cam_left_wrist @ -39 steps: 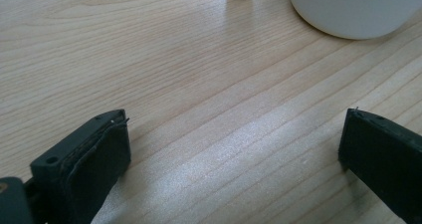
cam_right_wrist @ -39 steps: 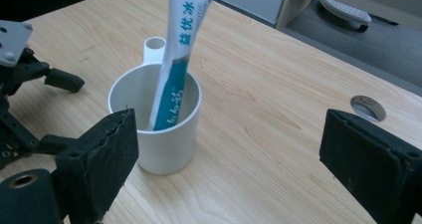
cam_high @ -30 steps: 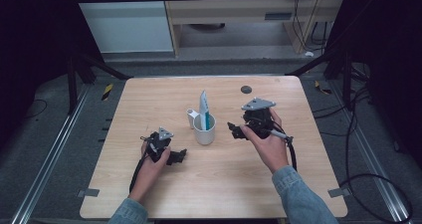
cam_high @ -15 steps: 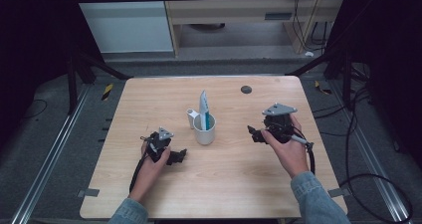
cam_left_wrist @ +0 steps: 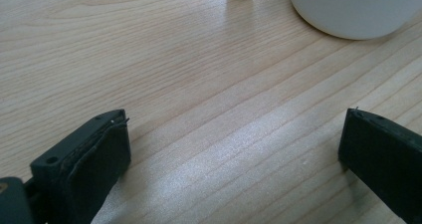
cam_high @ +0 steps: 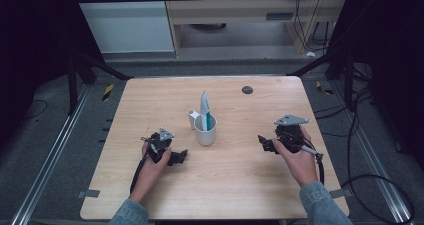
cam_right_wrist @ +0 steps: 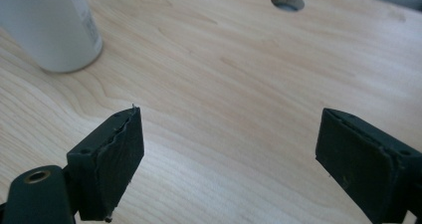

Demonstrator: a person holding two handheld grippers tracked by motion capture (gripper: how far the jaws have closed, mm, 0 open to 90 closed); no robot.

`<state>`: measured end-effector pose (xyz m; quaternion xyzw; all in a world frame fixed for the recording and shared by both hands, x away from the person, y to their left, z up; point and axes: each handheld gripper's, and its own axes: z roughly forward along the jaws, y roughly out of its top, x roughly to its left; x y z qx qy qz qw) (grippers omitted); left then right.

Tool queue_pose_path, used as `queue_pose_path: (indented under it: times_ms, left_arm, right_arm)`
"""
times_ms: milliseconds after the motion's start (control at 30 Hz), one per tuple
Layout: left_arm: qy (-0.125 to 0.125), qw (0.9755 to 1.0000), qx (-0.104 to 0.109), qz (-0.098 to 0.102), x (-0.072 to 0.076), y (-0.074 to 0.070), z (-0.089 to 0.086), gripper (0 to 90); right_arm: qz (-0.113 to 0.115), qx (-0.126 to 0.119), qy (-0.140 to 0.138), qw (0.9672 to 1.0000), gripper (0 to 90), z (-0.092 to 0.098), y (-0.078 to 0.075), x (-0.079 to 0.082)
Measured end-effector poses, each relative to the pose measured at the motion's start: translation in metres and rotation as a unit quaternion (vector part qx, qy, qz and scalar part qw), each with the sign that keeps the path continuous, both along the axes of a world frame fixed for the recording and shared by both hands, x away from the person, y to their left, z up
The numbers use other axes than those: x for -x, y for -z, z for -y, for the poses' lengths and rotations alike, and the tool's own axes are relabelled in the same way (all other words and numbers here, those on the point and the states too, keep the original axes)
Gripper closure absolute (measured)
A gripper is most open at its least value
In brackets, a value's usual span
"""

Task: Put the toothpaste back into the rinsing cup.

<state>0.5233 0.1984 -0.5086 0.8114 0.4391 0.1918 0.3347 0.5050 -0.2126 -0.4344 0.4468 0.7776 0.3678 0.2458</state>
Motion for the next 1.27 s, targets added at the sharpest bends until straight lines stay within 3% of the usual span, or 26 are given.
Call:
queue_pose_path:
  times_ms: [300,567,800,900,1000,1267]
  left_arm:
    - [0.0,1.0,0.0,0.0,0.0,0.0,0.0,0.0]
    - [0.0,1.0,0.0,0.0,0.0,0.0,0.0,0.0]
    - [0.0,1.0,0.0,0.0,0.0,0.0,0.0,0.0]
    - [0.0,1.0,0.0,0.0,0.0,0.0,0.0,0.0]
    - [0.0,1.0,0.0,0.0,0.0,0.0,0.0,0.0]
    - [-0.001,1.0,0.0,0.0,0.0,0.0,0.0,0.0]
  right_arm:
    - [-0.053,-0.023,0.036,0.9977,12.5,0.023,0.043,-0.002]
    - [-0.066,-0.013,0.068,0.9954,11.7,0.041,0.061,-0.01]
    - [-0.068,-0.013,0.082,0.9943,10.6,0.044,0.071,-0.019]
    - [-0.05,-0.01,0.09,0.9946,9.0,0.043,0.076,-0.022]
    - [-0.048,-0.006,0.092,0.9945,7.4,0.041,0.077,-0.023]
    - [-0.054,-0.007,0.136,0.9893,3.5,0.036,0.077,-0.024]
